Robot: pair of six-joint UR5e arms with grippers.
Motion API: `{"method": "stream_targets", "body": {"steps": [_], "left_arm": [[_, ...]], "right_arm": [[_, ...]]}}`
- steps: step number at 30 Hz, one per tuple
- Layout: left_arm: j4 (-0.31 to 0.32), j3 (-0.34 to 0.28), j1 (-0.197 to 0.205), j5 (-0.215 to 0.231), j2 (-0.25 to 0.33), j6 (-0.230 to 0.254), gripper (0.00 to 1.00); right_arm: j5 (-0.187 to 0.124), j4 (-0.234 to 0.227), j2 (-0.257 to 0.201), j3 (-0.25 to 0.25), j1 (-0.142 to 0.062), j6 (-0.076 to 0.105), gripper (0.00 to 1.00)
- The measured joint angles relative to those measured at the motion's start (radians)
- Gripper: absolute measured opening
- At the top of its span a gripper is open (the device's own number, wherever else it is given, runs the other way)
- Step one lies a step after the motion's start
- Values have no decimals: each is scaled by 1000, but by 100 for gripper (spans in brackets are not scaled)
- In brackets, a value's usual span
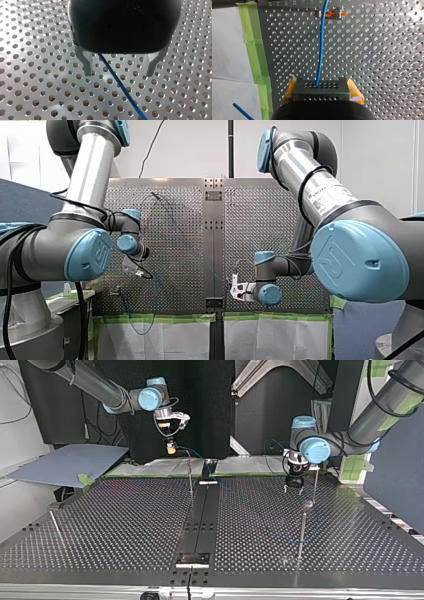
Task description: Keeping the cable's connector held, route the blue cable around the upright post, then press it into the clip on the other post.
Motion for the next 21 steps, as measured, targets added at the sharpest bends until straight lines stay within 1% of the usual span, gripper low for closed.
{"method": "stream_targets", "body": {"steps": [14, 17, 21], "left_arm": [[6, -7, 2, -2, 20, -117, 99], [7, -12, 2, -2, 20, -127, 99], [9, -17, 3, -2, 21, -130, 99]], "right_arm": [[0, -1, 1, 0, 0, 0, 0], [0, -2, 2, 0, 0, 0, 0], [0, -2, 3, 0, 0, 0, 0]]}}
